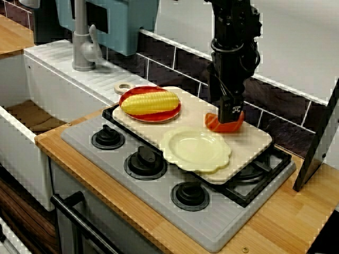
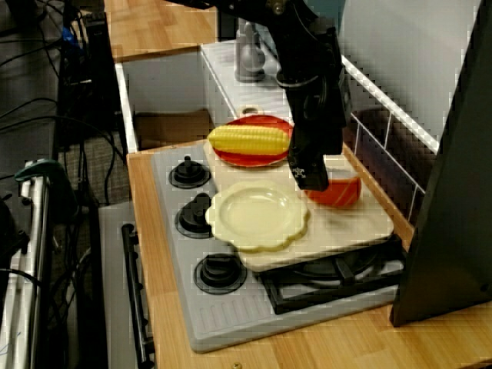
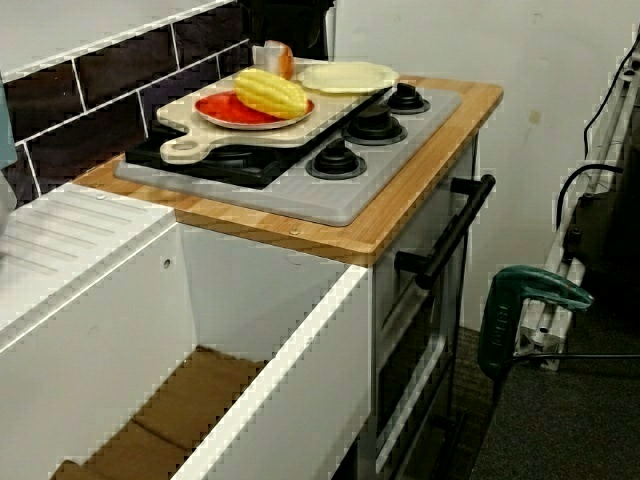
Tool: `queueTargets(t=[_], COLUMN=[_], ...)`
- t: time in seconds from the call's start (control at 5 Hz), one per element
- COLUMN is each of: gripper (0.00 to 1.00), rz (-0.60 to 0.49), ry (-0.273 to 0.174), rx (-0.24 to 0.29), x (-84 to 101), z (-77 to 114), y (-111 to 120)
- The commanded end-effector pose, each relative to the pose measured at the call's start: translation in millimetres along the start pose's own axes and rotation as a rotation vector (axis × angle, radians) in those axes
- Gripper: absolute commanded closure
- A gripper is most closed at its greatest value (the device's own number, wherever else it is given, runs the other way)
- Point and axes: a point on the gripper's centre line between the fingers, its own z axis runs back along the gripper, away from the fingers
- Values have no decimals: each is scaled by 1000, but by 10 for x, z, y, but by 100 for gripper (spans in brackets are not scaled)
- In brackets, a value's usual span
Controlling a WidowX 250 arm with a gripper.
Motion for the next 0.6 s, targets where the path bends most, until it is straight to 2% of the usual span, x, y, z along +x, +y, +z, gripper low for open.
queueTargets(t=[0.0,0.4], gripper=[0,0], rz=[-3,0], ry=[-30,-17], rx=[16,17], x=[3,10], z=[46,-18], y=[-16,-15])
